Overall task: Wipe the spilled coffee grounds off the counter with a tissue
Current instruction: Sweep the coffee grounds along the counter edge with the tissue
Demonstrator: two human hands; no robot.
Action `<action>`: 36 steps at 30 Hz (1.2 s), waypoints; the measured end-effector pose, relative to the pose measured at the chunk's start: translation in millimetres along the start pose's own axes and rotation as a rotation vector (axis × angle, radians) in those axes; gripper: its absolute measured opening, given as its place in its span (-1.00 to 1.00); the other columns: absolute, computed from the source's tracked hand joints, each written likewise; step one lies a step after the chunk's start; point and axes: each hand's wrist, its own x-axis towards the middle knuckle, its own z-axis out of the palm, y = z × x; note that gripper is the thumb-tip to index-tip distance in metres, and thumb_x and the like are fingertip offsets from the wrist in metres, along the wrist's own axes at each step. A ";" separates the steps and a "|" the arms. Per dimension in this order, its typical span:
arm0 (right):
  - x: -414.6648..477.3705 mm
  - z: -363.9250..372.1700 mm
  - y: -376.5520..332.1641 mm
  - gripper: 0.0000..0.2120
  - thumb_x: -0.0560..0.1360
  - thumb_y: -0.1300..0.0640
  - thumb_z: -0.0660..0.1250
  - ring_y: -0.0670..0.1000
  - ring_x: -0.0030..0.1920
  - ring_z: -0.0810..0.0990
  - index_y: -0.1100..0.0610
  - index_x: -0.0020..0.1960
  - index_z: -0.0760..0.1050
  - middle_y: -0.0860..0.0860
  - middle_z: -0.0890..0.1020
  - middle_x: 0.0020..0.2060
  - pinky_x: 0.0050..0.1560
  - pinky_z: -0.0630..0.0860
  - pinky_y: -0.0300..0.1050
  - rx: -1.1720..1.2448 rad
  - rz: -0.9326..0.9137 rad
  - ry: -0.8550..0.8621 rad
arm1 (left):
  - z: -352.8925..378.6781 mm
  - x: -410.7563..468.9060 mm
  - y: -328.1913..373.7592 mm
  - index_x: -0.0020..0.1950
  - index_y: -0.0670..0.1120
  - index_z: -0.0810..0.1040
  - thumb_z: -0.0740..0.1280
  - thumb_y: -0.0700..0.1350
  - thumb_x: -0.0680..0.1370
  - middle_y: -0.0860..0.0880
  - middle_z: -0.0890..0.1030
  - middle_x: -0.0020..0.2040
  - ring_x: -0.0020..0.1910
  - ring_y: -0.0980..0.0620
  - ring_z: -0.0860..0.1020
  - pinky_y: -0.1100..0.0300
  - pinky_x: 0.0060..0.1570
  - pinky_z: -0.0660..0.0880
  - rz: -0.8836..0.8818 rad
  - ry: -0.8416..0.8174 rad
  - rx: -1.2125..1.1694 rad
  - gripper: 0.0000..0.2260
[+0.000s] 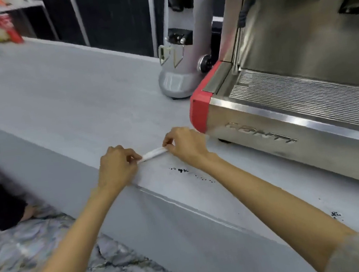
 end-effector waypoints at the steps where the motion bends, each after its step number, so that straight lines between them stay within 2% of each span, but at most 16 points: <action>1: 3.1 2.5 -0.1 -0.81 0.46 0.19 0.26 0.10 0.03 0.59 0.02 -0.02 0.62 -0.02 0.65 0.00 -0.15 0.37 -0.12 -0.028 0.000 -0.011 | 2.9 -3.7 1.4 -0.08 -0.11 0.67 0.26 -0.30 0.45 -0.23 0.59 -0.13 0.00 -0.21 0.45 0.00 -0.01 0.40 -0.015 -0.012 -0.008 -0.78; 8: -21.5 -5.2 31.2 -0.80 0.49 0.17 0.24 0.07 0.02 0.58 0.04 -0.01 0.63 0.00 0.65 -0.03 -0.18 0.38 -0.12 -0.065 -0.095 -0.013 | 24.8 -44.4 35.7 -0.04 -0.15 0.65 0.23 -0.31 0.45 -0.25 0.57 -0.11 0.00 -0.20 0.43 -0.03 0.00 0.43 -0.014 -0.044 -0.011 -0.77; 11: -46.4 -16.1 51.3 -0.81 0.51 0.14 0.25 0.04 0.03 0.58 0.01 0.02 0.62 -0.03 0.65 -0.03 -0.14 0.45 -0.09 -0.076 -0.076 0.006 | 40.4 -66.0 58.1 -0.02 -0.15 0.64 0.24 -0.29 0.47 -0.23 0.55 -0.12 -0.02 -0.18 0.42 0.02 -0.05 0.42 0.014 -0.057 -0.053 -0.79; 14: -73.9 -25.8 70.6 -0.81 0.52 0.13 0.24 0.04 0.02 0.61 0.00 0.00 0.63 -0.09 0.66 0.00 -0.11 0.51 -0.06 -0.085 -0.028 0.022 | 56.2 -87.1 83.0 0.00 -0.18 0.62 0.23 -0.29 0.48 -0.22 0.55 -0.13 -0.04 -0.16 0.41 0.14 -0.14 0.32 0.073 -0.039 -0.075 -0.79; 18: -100.6 -39.0 95.2 -0.84 0.50 0.13 0.29 0.02 0.00 0.63 -0.03 -0.05 0.64 -0.14 0.68 -0.01 -0.09 0.57 -0.03 -0.073 0.034 0.031 | 75.2 -108.7 113.3 0.00 -0.19 0.63 0.22 -0.31 0.47 -0.21 0.55 -0.15 -0.07 -0.14 0.41 0.17 -0.17 0.29 0.171 -0.048 -0.109 -0.78; 20: -111.4 -44.9 102.5 -0.85 0.48 0.13 0.32 -0.02 -0.05 0.62 -0.02 -0.07 0.65 -0.14 0.69 -0.06 -0.14 0.55 -0.07 -0.023 0.069 0.078 | 77.8 -107.9 118.4 -0.01 -0.15 0.64 0.22 -0.30 0.47 -0.18 0.55 -0.13 -0.09 -0.06 0.36 0.23 -0.16 0.27 0.182 -0.104 -0.126 -0.77; 23: -124.3 -52.8 111.2 -0.88 0.48 0.10 0.35 -0.07 -0.22 0.55 0.00 -0.04 0.66 -0.09 0.67 -0.16 -0.28 0.49 -0.13 0.045 0.094 0.248 | 68.4 -83.8 116.7 -0.07 -0.09 0.67 0.27 -0.29 0.47 -0.09 0.50 -0.22 -0.18 0.03 0.35 0.32 -0.27 0.20 0.137 -0.061 -0.218 -0.79; 26: -131.6 -52.1 116.1 -0.92 0.46 0.11 0.39 0.04 -0.37 0.63 0.03 -0.09 0.67 -0.07 0.69 -0.25 -0.45 0.56 -0.07 -0.106 0.007 0.383 | 60.5 -50.3 117.9 -0.11 -0.04 0.69 0.34 -0.23 0.44 0.09 0.48 -0.33 -0.36 0.15 0.39 0.53 -0.28 0.31 0.048 -0.029 -0.375 -0.84; 29: -129.7 -46.5 116.1 -0.96 0.37 0.17 0.48 0.12 -0.58 0.55 0.05 -0.23 0.66 -0.06 0.66 -0.37 -0.62 0.45 -0.19 -0.289 0.002 0.391 | 68.1 -29.5 129.8 -0.12 -0.08 0.69 0.36 -0.23 0.44 0.07 0.53 -0.32 -0.39 0.19 0.40 0.65 -0.29 0.28 0.018 -0.008 -0.417 -0.87; 32: -125.6 -46.5 114.8 -0.85 0.21 0.25 0.57 0.10 -0.69 0.47 0.07 -0.37 0.63 -0.04 0.59 -0.48 -0.61 0.18 -0.37 -0.407 0.087 0.332 | 83.1 -16.4 141.6 -0.10 -0.14 0.69 0.32 -0.28 0.44 -0.02 0.60 -0.22 -0.32 0.18 0.46 0.65 -0.26 0.30 0.051 -0.005 -0.394 -0.84; 34: -124.9 -47.0 113.2 -0.79 0.10 0.33 0.57 0.08 -0.71 0.43 0.09 -0.45 0.59 -0.03 0.56 -0.53 -0.49 -0.04 -0.43 -0.435 0.124 0.319 | 92.0 -10.5 147.7 -0.10 -0.17 0.68 0.31 -0.31 0.43 -0.07 0.68 -0.15 -0.17 0.06 0.55 0.54 -0.19 0.33 0.071 -0.015 -0.373 -0.83; 36: -125.6 -47.2 111.9 -0.75 -0.01 0.38 0.55 0.06 -0.74 0.36 0.11 -0.52 0.55 -0.01 0.53 -0.58 -0.39 -0.16 -0.46 -0.450 0.151 0.314 | 100.1 -7.9 151.2 -0.09 -0.19 0.69 0.30 -0.32 0.41 -0.15 0.71 -0.10 -0.09 -0.07 0.59 0.34 -0.09 0.40 0.079 -0.024 -0.348 -0.81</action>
